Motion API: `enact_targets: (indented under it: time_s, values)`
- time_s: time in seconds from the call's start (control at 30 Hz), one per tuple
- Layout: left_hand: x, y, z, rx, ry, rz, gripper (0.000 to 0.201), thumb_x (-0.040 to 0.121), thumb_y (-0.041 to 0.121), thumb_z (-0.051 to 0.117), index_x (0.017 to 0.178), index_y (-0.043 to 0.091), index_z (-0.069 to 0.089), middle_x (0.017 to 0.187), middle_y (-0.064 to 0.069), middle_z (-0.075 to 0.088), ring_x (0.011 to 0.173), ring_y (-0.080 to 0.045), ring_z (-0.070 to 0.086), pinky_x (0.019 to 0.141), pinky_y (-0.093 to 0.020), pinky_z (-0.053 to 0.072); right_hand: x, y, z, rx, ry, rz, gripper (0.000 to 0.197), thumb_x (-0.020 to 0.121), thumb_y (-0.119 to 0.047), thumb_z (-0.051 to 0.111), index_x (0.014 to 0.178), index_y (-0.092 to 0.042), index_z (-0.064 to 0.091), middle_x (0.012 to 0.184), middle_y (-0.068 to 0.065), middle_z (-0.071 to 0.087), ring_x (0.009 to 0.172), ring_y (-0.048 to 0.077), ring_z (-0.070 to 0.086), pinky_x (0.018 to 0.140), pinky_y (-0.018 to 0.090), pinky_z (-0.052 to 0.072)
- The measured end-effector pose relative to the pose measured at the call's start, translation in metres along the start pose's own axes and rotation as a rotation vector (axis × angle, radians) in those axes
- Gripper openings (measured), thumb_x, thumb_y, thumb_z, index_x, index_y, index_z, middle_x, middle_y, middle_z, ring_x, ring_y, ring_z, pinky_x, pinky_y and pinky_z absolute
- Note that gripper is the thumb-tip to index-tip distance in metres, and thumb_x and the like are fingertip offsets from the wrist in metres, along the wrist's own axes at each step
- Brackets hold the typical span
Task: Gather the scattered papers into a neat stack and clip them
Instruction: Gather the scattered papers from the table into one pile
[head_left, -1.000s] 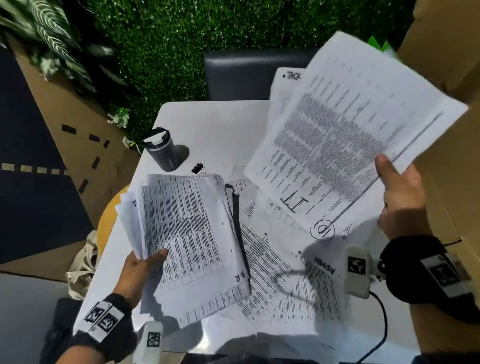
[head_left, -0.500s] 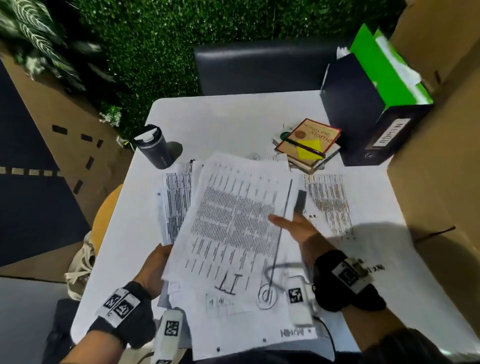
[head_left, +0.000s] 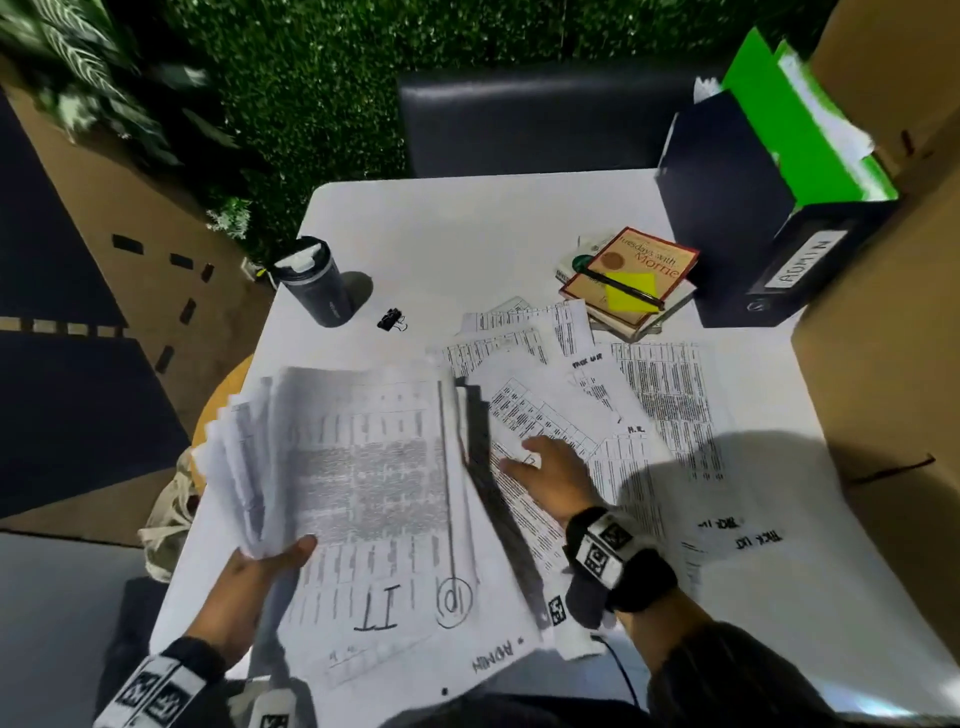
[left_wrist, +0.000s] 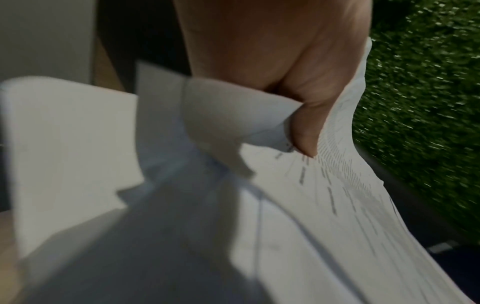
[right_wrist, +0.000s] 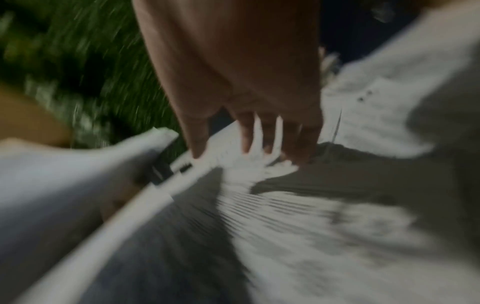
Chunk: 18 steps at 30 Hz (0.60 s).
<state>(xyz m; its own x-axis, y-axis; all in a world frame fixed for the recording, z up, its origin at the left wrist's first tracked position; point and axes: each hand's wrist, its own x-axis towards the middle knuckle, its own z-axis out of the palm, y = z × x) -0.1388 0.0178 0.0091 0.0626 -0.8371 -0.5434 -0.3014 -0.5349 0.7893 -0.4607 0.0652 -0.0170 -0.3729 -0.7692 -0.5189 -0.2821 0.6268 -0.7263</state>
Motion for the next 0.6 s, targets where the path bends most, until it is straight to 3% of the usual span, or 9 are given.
enact_targets:
  time_s: [0.07, 0.13, 0.23, 0.33, 0.4, 0.5, 0.53, 0.6]
  values:
    - [-0.001, -0.010, -0.019, -0.033, 0.080, -0.012, 0.038, 0.082, 0.012, 0.072, 0.116, 0.005, 0.057, 0.112, -0.016, 0.065, 0.101, -0.032, 0.059, 0.092, -0.042, 0.042, 0.011, 0.015, 0.001, -0.402, 0.098, 0.017, 0.072, 0.082, -0.051, 0.063, 0.139, -0.014, 0.039, 0.144, 0.011, 0.035, 0.135, 0.032, 0.031, 0.109, 0.038, 0.027]
    - [-0.007, -0.017, -0.035, -0.041, 0.128, -0.018, 0.043, 0.082, 0.015, 0.072, 0.121, 0.005, 0.057, 0.115, -0.016, 0.065, 0.102, -0.031, 0.060, 0.094, -0.043, 0.042, 0.020, 0.027, 0.006, -0.589, 0.072, 0.044, 0.088, 0.075, -0.061, 0.062, 0.142, -0.013, 0.031, 0.147, 0.013, 0.031, 0.136, 0.036, 0.028, 0.109, 0.049, 0.029]
    - [-0.017, -0.023, -0.047, -0.121, 0.144, -0.050, 0.040, 0.086, 0.008, 0.066, 0.125, 0.002, 0.057, 0.117, -0.016, 0.065, 0.105, -0.031, 0.059, 0.095, -0.043, 0.041, 0.025, 0.030, 0.016, -0.650, 0.052, 0.039, 0.094, 0.072, -0.061, 0.066, 0.142, -0.010, 0.028, 0.146, 0.015, 0.032, 0.134, 0.036, 0.031, 0.107, 0.050, 0.031]
    - [-0.021, -0.029, -0.052, -0.127, 0.183, -0.087, 0.040, 0.085, 0.008, 0.066, 0.124, 0.000, 0.057, 0.118, -0.018, 0.065, 0.111, -0.033, 0.058, 0.100, -0.046, 0.040, 0.029, 0.030, 0.026, -0.651, 0.064, 0.035, 0.088, 0.072, -0.052, 0.072, 0.139, -0.012, 0.032, 0.144, 0.012, 0.040, 0.132, 0.034, 0.036, 0.105, 0.048, 0.032]
    - [-0.022, -0.032, -0.055, -0.135, 0.201, -0.110, 0.041, 0.084, 0.010, 0.068, 0.122, 0.000, 0.058, 0.116, -0.018, 0.066, 0.110, -0.034, 0.060, 0.101, -0.049, 0.040, 0.031, 0.032, 0.029, -0.571, 0.088, 0.000, 0.071, 0.079, -0.040, 0.070, 0.137, -0.013, 0.039, 0.140, 0.010, 0.050, 0.129, 0.033, 0.042, 0.103, 0.044, 0.034]
    - [-0.023, -0.032, -0.057, -0.153, 0.196, -0.142, 0.037, 0.082, 0.012, 0.069, 0.114, -0.004, 0.061, 0.110, -0.023, 0.067, 0.099, -0.034, 0.062, 0.097, -0.050, 0.043, 0.028, 0.029, 0.025, -0.144, 0.113, -0.048, 0.047, 0.089, -0.018, 0.063, 0.131, 0.000, 0.051, 0.135, 0.016, 0.056, 0.125, 0.032, 0.050, 0.103, 0.038, 0.038]
    - [-0.023, -0.031, -0.058, -0.160, 0.195, -0.144, 0.037, 0.082, 0.012, 0.069, 0.113, -0.006, 0.061, 0.109, -0.024, 0.067, 0.097, -0.035, 0.062, 0.095, -0.049, 0.043, 0.028, 0.029, 0.022, 0.019, 0.153, -0.034, 0.038, 0.089, -0.012, 0.063, 0.123, 0.004, 0.056, 0.126, 0.017, 0.060, 0.120, 0.032, 0.053, 0.100, 0.037, 0.040]
    - [-0.021, -0.031, -0.060, -0.188, 0.189, -0.152, 0.038, 0.084, 0.011, 0.067, 0.116, -0.008, 0.058, 0.107, -0.023, 0.066, 0.095, -0.034, 0.060, 0.090, -0.046, 0.043, 0.027, 0.030, 0.010, 0.204, 0.237, 0.015, 0.011, 0.088, -0.009, 0.063, 0.091, 0.002, 0.063, 0.091, 0.013, 0.063, 0.097, 0.027, 0.055, 0.080, 0.032, 0.041]
